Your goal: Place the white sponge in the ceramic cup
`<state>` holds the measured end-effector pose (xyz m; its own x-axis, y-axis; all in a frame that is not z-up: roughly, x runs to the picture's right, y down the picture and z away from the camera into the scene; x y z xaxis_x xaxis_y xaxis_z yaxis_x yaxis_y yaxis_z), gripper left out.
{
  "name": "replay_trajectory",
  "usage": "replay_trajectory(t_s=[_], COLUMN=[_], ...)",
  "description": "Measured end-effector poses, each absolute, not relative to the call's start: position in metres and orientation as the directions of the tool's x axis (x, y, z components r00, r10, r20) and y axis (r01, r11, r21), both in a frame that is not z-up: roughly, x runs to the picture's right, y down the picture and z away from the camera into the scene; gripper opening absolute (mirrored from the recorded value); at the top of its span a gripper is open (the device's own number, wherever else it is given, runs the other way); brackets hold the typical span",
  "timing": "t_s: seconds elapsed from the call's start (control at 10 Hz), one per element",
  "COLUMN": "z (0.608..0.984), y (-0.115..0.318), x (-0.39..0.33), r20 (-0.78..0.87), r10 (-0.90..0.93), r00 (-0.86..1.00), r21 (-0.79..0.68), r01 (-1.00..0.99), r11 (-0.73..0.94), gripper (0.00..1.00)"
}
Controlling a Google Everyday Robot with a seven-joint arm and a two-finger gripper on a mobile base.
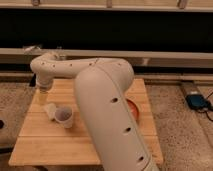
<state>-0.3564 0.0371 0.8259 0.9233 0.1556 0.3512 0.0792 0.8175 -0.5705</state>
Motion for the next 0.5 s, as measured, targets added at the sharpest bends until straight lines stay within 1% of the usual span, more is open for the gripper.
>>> replay_trajectory(t_s=[0.1, 0.5], z=[0.833, 0.839], y=[0.047, 0.071], x=[-0.356, -0.362], r20=[0.335, 0.308], r10=[0.149, 0.124], r00=[0.930, 0.943], r21=[-0.591, -0.635], r01=[0.084, 0.107], r11=[0.802, 0.765], gripper=[0.80, 0.80])
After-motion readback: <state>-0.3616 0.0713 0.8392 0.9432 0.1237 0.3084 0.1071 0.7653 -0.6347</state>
